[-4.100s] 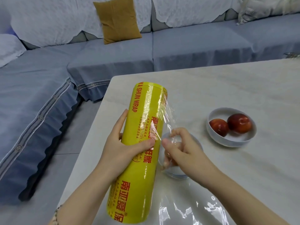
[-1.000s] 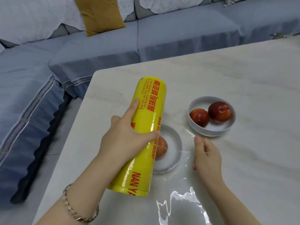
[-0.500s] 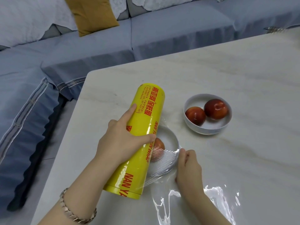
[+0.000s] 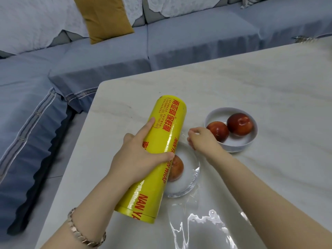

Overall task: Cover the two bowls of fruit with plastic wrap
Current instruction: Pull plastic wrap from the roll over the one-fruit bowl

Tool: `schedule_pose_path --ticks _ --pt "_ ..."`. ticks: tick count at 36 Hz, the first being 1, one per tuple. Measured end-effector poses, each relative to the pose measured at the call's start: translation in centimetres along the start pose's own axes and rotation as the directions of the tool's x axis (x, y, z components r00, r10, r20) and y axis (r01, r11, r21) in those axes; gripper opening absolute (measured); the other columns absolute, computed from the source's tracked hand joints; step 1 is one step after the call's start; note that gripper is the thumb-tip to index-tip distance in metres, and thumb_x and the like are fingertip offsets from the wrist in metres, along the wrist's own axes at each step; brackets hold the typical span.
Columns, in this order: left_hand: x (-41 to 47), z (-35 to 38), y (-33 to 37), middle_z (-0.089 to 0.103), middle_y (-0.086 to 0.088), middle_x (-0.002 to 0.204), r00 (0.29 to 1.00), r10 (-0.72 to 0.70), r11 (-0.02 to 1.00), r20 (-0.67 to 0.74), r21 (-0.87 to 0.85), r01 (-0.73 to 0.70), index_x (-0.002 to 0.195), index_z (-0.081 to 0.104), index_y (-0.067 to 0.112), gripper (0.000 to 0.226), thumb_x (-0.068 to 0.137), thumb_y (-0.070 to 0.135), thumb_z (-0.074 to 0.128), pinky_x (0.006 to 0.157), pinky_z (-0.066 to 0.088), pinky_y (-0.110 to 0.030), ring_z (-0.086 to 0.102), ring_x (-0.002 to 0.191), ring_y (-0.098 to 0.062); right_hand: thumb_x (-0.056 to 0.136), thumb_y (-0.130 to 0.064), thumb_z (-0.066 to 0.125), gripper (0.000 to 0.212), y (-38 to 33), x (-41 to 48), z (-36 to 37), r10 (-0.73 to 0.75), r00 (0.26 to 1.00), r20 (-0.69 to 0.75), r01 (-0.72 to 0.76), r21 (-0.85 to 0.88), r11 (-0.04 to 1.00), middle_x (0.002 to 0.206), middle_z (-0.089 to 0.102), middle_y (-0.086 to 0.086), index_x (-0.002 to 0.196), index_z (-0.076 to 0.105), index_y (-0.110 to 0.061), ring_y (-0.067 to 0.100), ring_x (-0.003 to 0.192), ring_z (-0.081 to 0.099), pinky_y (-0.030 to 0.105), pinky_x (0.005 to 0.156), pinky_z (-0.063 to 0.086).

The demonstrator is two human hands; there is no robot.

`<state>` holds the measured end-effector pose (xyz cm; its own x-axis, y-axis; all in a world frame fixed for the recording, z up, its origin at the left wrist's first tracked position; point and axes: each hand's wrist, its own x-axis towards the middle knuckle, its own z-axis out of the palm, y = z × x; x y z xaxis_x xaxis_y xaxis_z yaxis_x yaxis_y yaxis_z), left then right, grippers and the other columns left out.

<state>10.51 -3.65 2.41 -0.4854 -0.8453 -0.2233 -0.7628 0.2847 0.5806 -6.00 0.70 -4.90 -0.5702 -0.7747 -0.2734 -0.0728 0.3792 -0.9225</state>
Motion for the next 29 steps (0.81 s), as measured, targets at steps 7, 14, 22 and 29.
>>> schedule_pose_path --ticks 7,14,22,29 --pt "-0.1 -0.2 -0.2 0.038 0.003 0.109 1.000 0.010 1.000 0.008 -0.017 -0.010 0.134 0.009 0.067 0.101 0.061 0.053 0.078 0.083 0.042 -0.029 0.051 0.083 -0.008 0.076 0.003 0.053 0.043 1.2 1.8 1.7 0.145 0.987 -0.075 -0.128 0.198 0.972 0.036 0.039 -0.001 0.037 0.049 -0.013 0.014 0.040 0.035 0.025 0.049 0.033" --pt "-0.4 -0.4 -1.5 0.044 0.002 0.119 0.999 -0.005 0.994 -0.036 -0.111 0.001 0.134 0.011 0.066 0.106 0.050 0.064 0.076 0.089 0.051 -0.040 0.056 0.093 -0.014 0.082 -0.002 0.045 0.037 2.4 1.5 2.0 0.093 0.945 -0.313 -0.055 0.130 0.990 0.049 0.050 0.008 0.046 0.048 -0.009 0.021 0.055 0.049 0.025 0.059 0.041" --pt "-0.5 -0.6 -2.9 0.046 0.003 0.131 0.995 -0.074 0.973 -0.072 -0.226 0.056 0.134 0.011 0.065 0.105 0.046 0.065 0.070 0.088 0.053 -0.046 0.059 0.098 -0.018 0.083 -0.001 0.059 0.013 3.1 -0.5 1.3 -0.074 0.994 -0.084 0.080 0.071 0.994 0.070 0.061 0.004 0.082 0.072 -0.006 0.004 0.057 0.051 0.009 0.056 0.043" --pt "-0.2 -0.2 -2.3 0.045 -0.001 0.123 0.993 -0.095 0.982 -0.071 -0.169 0.082 0.137 0.009 0.062 0.103 0.059 0.061 0.076 0.086 0.053 -0.042 0.058 0.093 -0.019 0.085 0.005 0.052 0.021 3.1 -2.0 0.4 -0.131 0.991 -0.031 0.133 0.072 0.988 0.086 0.067 0.005 0.094 0.071 0.002 -0.006 0.067 0.056 0.002 0.063 0.045"
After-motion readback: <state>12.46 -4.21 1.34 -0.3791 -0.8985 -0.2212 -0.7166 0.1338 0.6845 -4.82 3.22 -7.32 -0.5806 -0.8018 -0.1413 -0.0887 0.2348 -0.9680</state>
